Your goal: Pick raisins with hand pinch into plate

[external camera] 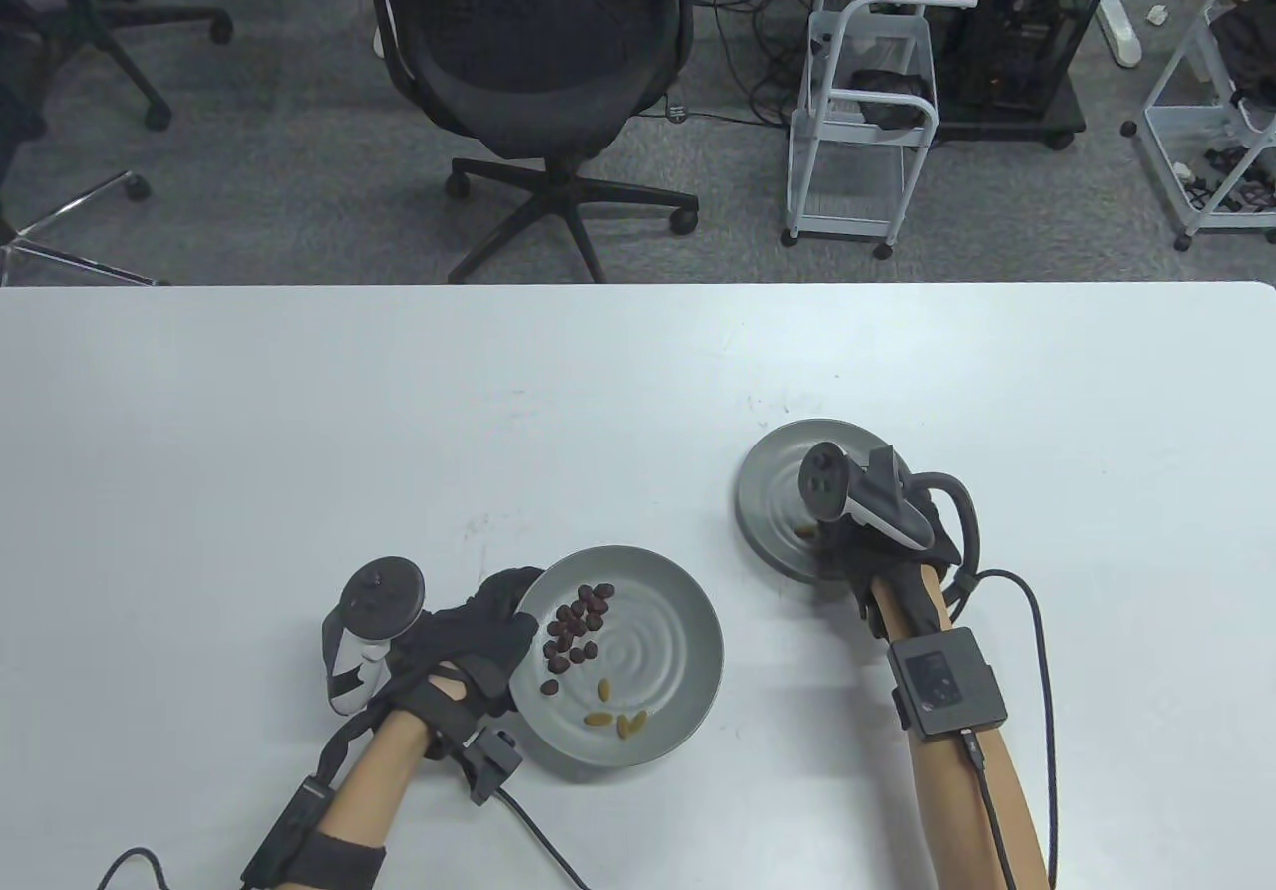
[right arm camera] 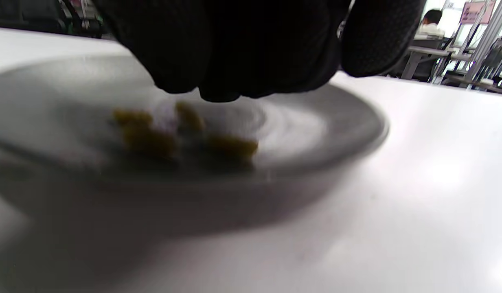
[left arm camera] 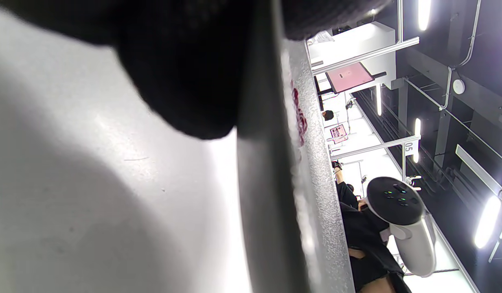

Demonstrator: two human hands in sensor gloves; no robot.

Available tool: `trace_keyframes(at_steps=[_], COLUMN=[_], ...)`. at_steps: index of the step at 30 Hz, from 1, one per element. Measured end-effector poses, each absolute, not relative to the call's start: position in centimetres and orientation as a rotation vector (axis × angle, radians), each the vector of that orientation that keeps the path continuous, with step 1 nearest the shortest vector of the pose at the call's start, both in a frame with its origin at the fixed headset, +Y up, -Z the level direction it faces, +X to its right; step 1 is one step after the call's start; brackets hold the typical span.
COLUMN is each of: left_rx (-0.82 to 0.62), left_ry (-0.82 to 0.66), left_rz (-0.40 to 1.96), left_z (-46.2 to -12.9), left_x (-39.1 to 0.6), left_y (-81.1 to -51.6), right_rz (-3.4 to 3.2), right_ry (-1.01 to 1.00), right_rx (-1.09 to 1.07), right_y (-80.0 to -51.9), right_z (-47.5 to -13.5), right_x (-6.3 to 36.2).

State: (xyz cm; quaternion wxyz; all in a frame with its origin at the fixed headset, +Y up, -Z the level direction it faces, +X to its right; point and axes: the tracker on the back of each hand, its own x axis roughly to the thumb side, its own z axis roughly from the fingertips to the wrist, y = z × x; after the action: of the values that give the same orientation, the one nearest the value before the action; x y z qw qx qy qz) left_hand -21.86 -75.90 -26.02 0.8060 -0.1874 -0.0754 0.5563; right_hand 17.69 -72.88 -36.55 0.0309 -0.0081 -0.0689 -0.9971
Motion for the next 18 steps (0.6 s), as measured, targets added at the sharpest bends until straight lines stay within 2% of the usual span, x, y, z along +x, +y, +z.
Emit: trace_keyframes(at_steps=[4, 7, 11, 14, 18], left_rx=[-0.400, -0.399, -0.398, -0.397, -0.391], left_ry=[-0.163, -0.158, -0.151, -0.152, -0.156], left_rz=[1.195, 1.198, 1.200, 1.199, 1.199], left_z=[-26.0, -26.1, -26.0, -26.0, -26.1], left_x=[-21.9, -21.9, -22.0, -22.0, -22.0], left_y=[-75.9, -75.9, -75.9, -75.9, -75.8], right_rz=[-3.134, -3.158, -3.089, -3.059, -2.944], right_ry=[-0.040, 0.063, 0.160, 0.163, 0.051], right_rx=[-0.073, -0.213, -0.479, -0.739, -1.030], right_y=[-68.7, -65.1, -62.3, -61.6, -62.8], right_z=[-34.8, -32.3, -28.0, -24.9, -21.5], right_x=[16.7, 14.3, 10.0, 6.6, 2.3])
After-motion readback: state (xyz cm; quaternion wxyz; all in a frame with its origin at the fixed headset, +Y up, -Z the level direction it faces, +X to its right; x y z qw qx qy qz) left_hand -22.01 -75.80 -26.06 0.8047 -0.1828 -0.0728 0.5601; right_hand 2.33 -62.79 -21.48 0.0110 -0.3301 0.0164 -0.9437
